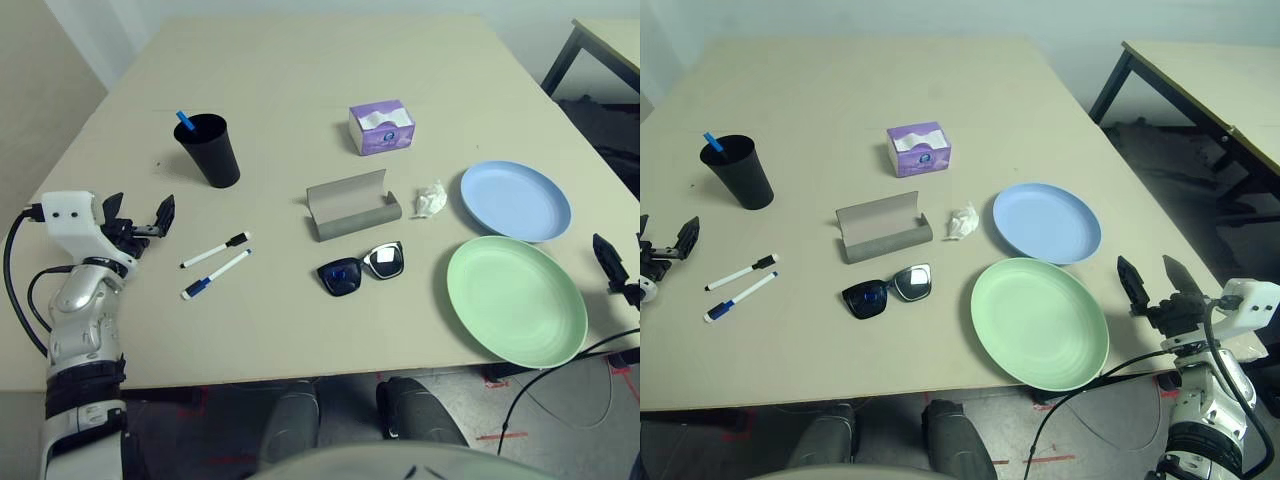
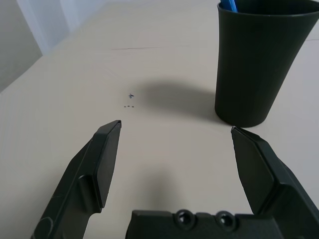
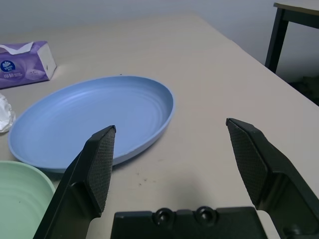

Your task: Organize and tidy the items on the table.

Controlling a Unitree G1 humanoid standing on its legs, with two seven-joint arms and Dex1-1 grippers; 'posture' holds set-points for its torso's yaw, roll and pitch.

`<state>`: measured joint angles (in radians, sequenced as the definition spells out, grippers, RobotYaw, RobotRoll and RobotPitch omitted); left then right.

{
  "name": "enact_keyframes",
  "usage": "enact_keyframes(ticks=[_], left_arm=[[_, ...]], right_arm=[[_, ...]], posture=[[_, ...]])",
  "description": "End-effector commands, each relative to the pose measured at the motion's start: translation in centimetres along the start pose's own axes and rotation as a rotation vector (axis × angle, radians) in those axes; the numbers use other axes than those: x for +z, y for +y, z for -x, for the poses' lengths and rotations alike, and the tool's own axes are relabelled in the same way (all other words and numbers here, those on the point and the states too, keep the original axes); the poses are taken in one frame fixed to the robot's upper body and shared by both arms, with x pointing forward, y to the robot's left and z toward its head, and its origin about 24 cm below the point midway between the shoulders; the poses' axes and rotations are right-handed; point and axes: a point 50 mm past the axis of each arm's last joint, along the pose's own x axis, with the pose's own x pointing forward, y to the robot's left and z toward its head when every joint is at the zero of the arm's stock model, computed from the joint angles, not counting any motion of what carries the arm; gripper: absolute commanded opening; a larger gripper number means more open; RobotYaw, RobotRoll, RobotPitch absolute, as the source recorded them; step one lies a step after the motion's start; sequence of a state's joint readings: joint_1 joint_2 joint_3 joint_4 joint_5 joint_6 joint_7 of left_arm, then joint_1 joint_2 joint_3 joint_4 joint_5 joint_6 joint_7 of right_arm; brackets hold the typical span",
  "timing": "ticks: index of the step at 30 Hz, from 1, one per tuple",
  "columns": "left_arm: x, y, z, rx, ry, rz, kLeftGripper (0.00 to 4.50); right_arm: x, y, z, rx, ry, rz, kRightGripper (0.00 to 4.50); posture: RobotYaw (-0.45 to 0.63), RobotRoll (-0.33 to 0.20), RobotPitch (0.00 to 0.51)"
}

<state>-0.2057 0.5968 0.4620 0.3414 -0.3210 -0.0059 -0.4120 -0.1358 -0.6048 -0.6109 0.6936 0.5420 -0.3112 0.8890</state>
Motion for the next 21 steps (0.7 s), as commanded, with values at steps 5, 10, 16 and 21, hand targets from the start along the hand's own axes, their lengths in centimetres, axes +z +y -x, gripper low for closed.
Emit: enact_keyframes(ticks=[5, 10, 16, 21], left_arm=[[0.7, -1.0, -1.3, -0.035, -0.016, 0.015, 4.48], [0.9, -1.0, -0.8, -0.035, -0.017, 0.023, 4.48], [0.7, -0.9, -0.1, -0.009, -0.027, 0.057, 4.48], [0.9, -1.1, 0.2, 0.009, -0.073, 0.113, 4.48]], right_arm=[[0.3, 0.0, 1.5, -0.037, -0.007, 0.004, 4.50], [0.5, 0.0, 1.5, -0.034, 0.006, 0.006, 4.50], [1.2, -0.4, 1.4, -0.039, 0.003, 0.020, 4.50], [2.1, -1.1, 1.2, -0.057, -0.015, 0.034, 4.50]], posture=[[0.02, 0.000, 0.173], [0.02, 0.000, 0.185], [0.02, 0.000, 0.175], [0.01, 0.000, 0.152]])
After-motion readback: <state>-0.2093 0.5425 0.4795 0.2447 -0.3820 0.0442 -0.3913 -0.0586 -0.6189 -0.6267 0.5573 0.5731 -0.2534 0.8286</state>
